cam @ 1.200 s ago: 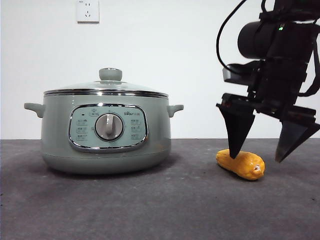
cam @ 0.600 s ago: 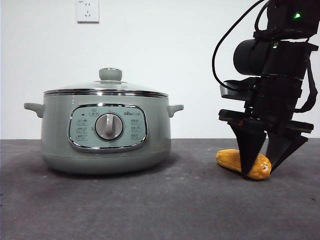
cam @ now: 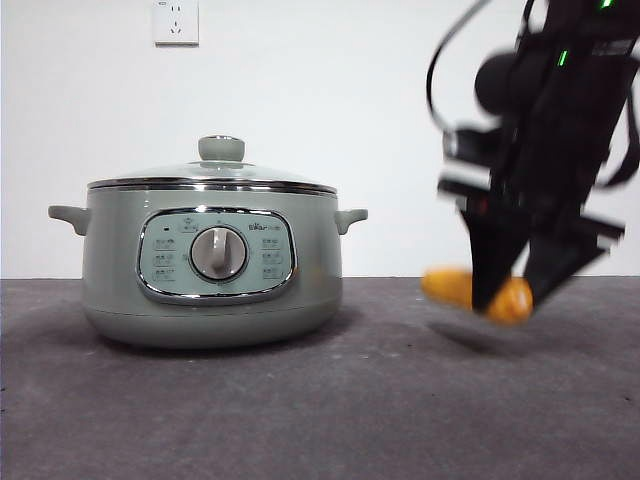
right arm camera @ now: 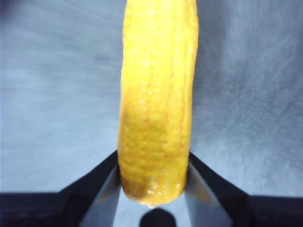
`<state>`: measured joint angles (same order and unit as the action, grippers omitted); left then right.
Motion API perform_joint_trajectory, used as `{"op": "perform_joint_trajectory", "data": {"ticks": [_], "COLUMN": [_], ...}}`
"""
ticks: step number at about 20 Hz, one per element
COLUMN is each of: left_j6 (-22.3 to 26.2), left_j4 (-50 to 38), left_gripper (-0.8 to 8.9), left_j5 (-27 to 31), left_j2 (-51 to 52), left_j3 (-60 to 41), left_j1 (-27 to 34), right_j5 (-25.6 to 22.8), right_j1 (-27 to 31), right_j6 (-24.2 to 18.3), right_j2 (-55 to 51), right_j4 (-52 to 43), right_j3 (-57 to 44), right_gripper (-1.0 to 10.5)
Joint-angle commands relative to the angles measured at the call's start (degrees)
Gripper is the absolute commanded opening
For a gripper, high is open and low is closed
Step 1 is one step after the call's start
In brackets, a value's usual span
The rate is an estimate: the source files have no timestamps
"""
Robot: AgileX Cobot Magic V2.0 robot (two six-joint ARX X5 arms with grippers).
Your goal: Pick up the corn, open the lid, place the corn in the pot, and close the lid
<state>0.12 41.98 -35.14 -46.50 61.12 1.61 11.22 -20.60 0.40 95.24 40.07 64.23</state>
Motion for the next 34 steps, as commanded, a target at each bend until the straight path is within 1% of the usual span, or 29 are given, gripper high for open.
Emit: {"op": "perform_joint_trajectory", "data": {"ticks": [1, 3, 6, 8, 12, 14, 15, 16, 19, 23, 25, 26, 28, 29, 34], "left_j6": [0.33, 0.33, 0.42, 2.16, 8.26, 10.84, 11.5, 12.24, 12.15, 11.21, 9.92, 9.29, 7.91, 7.34, 7.39], "left_j4": [-5.2, -9.49, -14.71, -17.57, -18.05, -18.12, -18.4, -18.95, -21.14, -21.86, -21.84, -21.84, -21.57, -20.98, -18.18], "left_gripper": [6.56, 6.56, 6.56, 6.56, 6.56, 6.56, 6.56, 6.56, 6.56, 6.56, 6.54, 6.1, 4.09, 3.51, 3.42], "left_j5": [0.74, 0.96, 5.14, 10.23, 24.85, 29.53, 30.99, 31.15, 32.26, 32.61, 32.13, 32.13, 32.11, 32.02, 31.61], "left_j2": [-3.85, -8.39, -15.69, -20.57, -30.69, -35.39, -37.35, -39.23, -43.28, -45.59, -45.79, -45.79, -45.79, -45.79, -45.79], "left_j3": [0.17, 0.17, 0.57, 1.92, 8.55, 11.91, 13.27, 14.32, 15.8, 15.8, 15.8, 15.8, 15.8, 15.8, 15.8], "left_j1": [-1.64, -3.76, -8.5, -12.63, -19.82, -22.32, -22.99, -23.52, -24.04, -23.89, -23.89, -23.89, -23.91, -23.93, -23.93], "right_j5": [1.77, 1.88, 2.21, 2.95, 2.95, 2.95, 2.97, 3.5, 6.29, 6.6, 6.56, 6.56, 6.58, 6.58, 6.58], "right_j1": [-0.07, -0.07, -0.07, -0.07, -0.07, -0.07, -0.07, -0.07, -0.07, -0.07, -0.07, -0.07, -0.07, -0.07, -0.07], "right_j6": [-0.61, -0.57, -0.39, -0.42, -0.44, -0.39, -0.39, -0.39, -0.39, -0.39, -0.42, -0.42, -0.44, -0.44, -0.44], "right_j2": [-7.72, -14.6, -23.91, -28.63, -34.12, -35.21, -35.52, -35.52, -35.54, -35.54, -35.52, -35.52, -35.52, -35.52, -35.52], "right_j4": [1.2, 1.77, 2.1, 3.43, 7.56, 8.92, 9.68, 10.23, 11.8, 12.22, 12.22, 12.11, 11.8, 11.69, 10.27], "right_j3": [0.17, 0.17, 0.17, 0.17, 0.17, 0.17, 0.17, 0.17, 0.17, 0.17, 0.17, 0.17, 0.17, 0.17, 0.17], "right_gripper": [-0.1, -0.1, -0.1, -0.1, -0.1, -0.1, -0.1, -0.1, -0.1, -0.1, -0.1, -0.1, -0.1, -0.1, -0.1]}}
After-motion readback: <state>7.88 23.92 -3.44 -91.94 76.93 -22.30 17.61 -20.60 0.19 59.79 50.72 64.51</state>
